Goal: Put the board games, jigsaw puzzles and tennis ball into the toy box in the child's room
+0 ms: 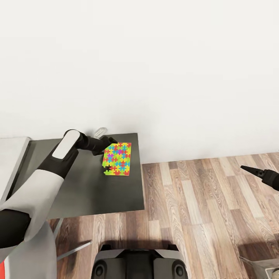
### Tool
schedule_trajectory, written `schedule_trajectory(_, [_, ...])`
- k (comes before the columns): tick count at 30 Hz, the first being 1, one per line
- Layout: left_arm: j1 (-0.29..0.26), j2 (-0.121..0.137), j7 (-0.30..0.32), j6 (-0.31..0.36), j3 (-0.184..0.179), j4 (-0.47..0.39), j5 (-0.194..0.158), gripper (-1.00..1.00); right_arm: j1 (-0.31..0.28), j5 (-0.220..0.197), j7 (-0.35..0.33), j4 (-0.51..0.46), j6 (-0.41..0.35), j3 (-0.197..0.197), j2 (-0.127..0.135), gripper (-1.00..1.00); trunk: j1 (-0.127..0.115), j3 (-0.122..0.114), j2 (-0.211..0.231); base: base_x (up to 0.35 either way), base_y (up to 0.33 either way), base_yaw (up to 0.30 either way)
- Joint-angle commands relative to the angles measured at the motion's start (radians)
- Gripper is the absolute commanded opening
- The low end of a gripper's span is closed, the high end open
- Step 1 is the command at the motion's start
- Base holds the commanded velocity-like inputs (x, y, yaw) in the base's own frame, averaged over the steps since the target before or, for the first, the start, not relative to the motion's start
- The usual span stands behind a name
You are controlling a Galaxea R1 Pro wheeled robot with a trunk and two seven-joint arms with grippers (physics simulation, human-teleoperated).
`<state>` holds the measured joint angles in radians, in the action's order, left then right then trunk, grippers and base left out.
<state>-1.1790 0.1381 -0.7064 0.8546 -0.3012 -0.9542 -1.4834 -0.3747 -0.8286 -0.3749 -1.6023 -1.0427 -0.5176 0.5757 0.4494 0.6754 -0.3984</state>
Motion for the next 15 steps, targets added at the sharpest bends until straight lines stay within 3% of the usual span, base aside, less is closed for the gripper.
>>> schedule_trajectory(1, [-0.001, 0.001, -0.010, -0.002, -0.003, -0.002, -0.011, 1.00, -0.001, 0.009, -0.010, 0.000, -0.004, -0.001, 0.000, 1.00, 0.001, 0.001, -0.002, 0.000, 0.000, -0.139])
schedule_trajectory(15, [0.000, 0.002, -0.009, -0.002, -0.002, -0.007, -0.011, 1.00, -0.001, 0.009, -0.010, 0.000, -0.004, 0.000, 0.000, 1.00, 0.001, 0.001, -0.002, 0.000, 0.000, -0.239])
